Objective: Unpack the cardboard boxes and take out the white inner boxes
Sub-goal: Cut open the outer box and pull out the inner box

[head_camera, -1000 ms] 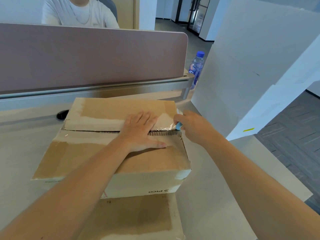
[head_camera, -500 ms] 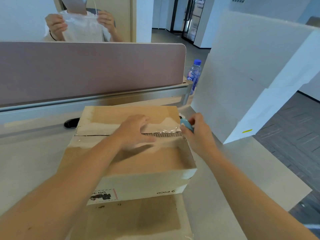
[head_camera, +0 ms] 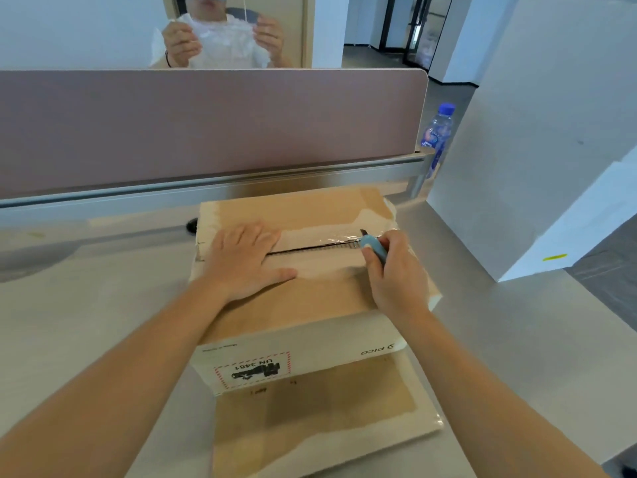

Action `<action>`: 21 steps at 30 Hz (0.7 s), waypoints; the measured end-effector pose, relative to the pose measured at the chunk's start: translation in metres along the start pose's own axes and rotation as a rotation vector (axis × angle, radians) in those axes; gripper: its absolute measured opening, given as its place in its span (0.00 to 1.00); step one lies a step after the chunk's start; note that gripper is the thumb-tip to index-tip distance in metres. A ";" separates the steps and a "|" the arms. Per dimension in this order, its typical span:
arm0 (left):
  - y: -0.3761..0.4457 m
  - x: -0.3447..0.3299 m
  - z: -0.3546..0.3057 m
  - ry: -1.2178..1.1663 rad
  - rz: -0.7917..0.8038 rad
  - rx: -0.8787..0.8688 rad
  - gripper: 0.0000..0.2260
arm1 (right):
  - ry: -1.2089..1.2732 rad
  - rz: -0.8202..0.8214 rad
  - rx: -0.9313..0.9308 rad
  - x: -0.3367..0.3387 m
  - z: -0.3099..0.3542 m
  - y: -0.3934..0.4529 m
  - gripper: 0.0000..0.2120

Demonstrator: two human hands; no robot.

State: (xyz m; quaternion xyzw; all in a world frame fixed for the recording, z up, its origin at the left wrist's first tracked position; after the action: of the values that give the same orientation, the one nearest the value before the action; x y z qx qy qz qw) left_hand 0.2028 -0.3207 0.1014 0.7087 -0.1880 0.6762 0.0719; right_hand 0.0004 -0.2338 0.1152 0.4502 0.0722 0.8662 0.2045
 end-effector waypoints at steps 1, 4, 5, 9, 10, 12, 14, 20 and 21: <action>-0.005 -0.001 -0.001 -0.024 -0.009 0.053 0.36 | 0.006 0.002 0.013 -0.003 -0.002 0.007 0.07; -0.020 -0.009 -0.006 -0.089 -0.055 0.210 0.36 | -0.023 0.022 0.051 -0.010 -0.007 0.028 0.12; -0.026 -0.012 -0.010 -0.105 -0.072 0.264 0.36 | -0.042 0.022 0.055 -0.011 -0.007 0.034 0.13; -0.045 -0.015 -0.024 -0.170 -0.062 0.468 0.37 | 0.022 -0.009 0.004 -0.010 -0.001 0.036 0.12; -0.050 -0.015 -0.028 -0.180 -0.055 0.508 0.37 | 0.082 -0.017 -0.009 -0.010 0.003 0.029 0.11; -0.058 -0.016 -0.038 -0.190 -0.028 0.566 0.37 | 0.219 -0.036 -0.014 -0.012 0.011 0.010 0.08; -0.067 -0.013 -0.044 -0.183 -0.019 0.584 0.37 | 0.310 -0.017 0.003 -0.013 0.021 -0.012 0.05; -0.097 0.003 -0.010 -0.113 -0.119 0.355 0.33 | 0.460 0.110 0.067 -0.022 0.037 -0.055 0.05; -0.102 0.001 -0.003 -0.086 -0.096 0.309 0.37 | 0.458 0.112 0.071 -0.024 0.039 -0.057 0.05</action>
State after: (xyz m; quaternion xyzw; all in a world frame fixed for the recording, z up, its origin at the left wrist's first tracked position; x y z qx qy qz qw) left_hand 0.2369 -0.2264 0.1184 0.7478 -0.0508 0.6619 -0.0137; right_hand 0.0606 -0.1943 0.1020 0.2520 0.1219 0.9527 0.1184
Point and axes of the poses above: each hand's wrist, its own y-axis towards the middle knuckle, its own x-axis out of the back of the hand, z = x × y, the point moved 1 cm from there along y, towards the middle knuckle, and after that the axes turned 4 degrees about x, right-handed, at the moved point
